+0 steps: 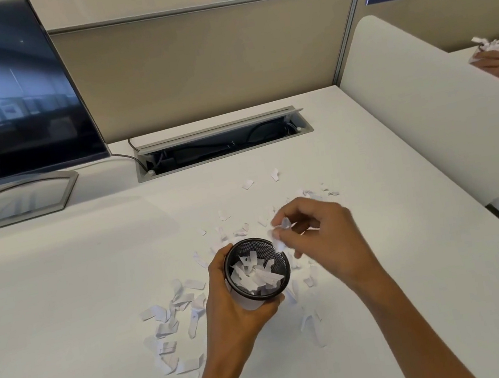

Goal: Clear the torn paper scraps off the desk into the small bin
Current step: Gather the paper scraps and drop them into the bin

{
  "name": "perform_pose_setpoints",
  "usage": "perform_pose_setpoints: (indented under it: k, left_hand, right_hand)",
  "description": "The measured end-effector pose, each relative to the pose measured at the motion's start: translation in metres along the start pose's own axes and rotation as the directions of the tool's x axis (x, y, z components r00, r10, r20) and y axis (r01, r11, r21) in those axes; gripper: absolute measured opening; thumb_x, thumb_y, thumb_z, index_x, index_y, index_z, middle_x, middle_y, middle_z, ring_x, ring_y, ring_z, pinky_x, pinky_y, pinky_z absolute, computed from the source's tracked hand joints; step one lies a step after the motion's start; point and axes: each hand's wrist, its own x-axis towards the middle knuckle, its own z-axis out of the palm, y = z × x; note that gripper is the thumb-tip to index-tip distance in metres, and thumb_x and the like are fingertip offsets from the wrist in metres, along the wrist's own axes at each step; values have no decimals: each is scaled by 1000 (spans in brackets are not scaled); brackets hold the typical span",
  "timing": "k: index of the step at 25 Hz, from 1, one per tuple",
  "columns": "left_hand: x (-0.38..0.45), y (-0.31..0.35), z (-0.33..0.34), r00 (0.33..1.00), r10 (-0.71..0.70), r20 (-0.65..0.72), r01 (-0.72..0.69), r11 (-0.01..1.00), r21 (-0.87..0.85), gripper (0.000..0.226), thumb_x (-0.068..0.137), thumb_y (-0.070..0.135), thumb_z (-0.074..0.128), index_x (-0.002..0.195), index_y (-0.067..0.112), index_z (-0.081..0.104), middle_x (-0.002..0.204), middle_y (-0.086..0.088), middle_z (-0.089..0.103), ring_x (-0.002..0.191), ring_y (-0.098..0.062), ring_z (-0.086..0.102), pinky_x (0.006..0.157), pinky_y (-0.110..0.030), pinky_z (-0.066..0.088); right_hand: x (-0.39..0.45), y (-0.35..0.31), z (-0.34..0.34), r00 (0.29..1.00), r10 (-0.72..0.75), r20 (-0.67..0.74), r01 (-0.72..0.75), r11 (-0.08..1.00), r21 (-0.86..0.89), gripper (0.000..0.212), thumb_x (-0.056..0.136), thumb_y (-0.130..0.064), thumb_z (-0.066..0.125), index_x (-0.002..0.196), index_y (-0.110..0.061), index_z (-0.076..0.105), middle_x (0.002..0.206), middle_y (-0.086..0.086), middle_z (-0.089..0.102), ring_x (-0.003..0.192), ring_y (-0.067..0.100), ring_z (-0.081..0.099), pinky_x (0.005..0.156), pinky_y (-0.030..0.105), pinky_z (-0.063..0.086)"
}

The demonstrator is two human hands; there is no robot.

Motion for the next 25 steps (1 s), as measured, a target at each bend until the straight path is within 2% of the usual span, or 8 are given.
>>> perform_pose_setpoints:
  k: [4,8,11,13,16,18,21,25]
  left_hand:
    - [2,0,0,1000,-11,-9,10,1000,-20,89,46,19,84,116,50,39,116,38,53,110,15,49,82,-2,41]
    - [1,-2,-5,1000,-14,-21,14,1000,-17,89,44,30,83,121,45,40,122,35,51,116,8,50,87,-7,44]
    - [1,-2,-7,999,-24,-24,24,1000,-12,89,43,35,81,121,46,40,122,34,51,117,6,50,89,-10,45]
    - [1,-2,-8,999,-28,-25,28,1000,-3,89,44,36,81,121,48,39,122,34,51,117,7,49,88,-8,45]
    - [1,-3,-10,999,-29,-36,29,1000,0,89,44,35,82,121,49,39,123,33,51,117,6,49,88,-12,46]
    - [1,-2,-10,999,-27,-42,27,1000,-5,89,44,35,82,121,49,39,123,33,51,117,6,49,87,-12,46]
    - [1,0,-10,998,-25,-51,24,1000,-7,88,44,35,81,119,51,39,121,35,52,115,9,50,84,-5,43]
    - [0,0,-11,998,-20,-60,20,1000,0,90,45,28,84,119,50,39,120,35,52,115,7,51,84,-5,43]
  right_hand:
    - [10,-4,7,962,8,272,20,995,-101,26,62,-37,78,86,-39,69,86,-19,71,67,-1,62,54,9,44]
    - [61,38,-22,996,83,21,-83,996,16,13,73,-25,77,86,-27,73,81,-10,74,70,-1,62,62,22,49]
    - [100,101,-49,940,227,-255,-307,887,-345,29,77,-16,71,105,-24,67,111,0,66,111,19,53,94,38,45]
    - [112,134,-60,901,360,-244,-434,762,-481,49,77,-17,67,124,-29,55,136,4,50,132,29,34,104,39,33]
    - [123,162,-60,910,406,-83,-358,670,-651,67,85,-19,62,144,-28,30,156,10,21,145,29,13,118,41,13]
    - [123,169,-52,941,335,-49,-259,617,-743,64,90,-14,52,146,-27,25,158,12,14,145,32,14,119,42,12]
    - [113,171,-41,992,123,2,-76,621,-780,48,89,-6,50,134,-21,50,148,12,38,134,32,35,107,41,35]
    - [102,163,-39,992,45,-120,-119,679,-725,25,83,2,53,94,-11,71,107,13,64,99,29,59,74,29,41]
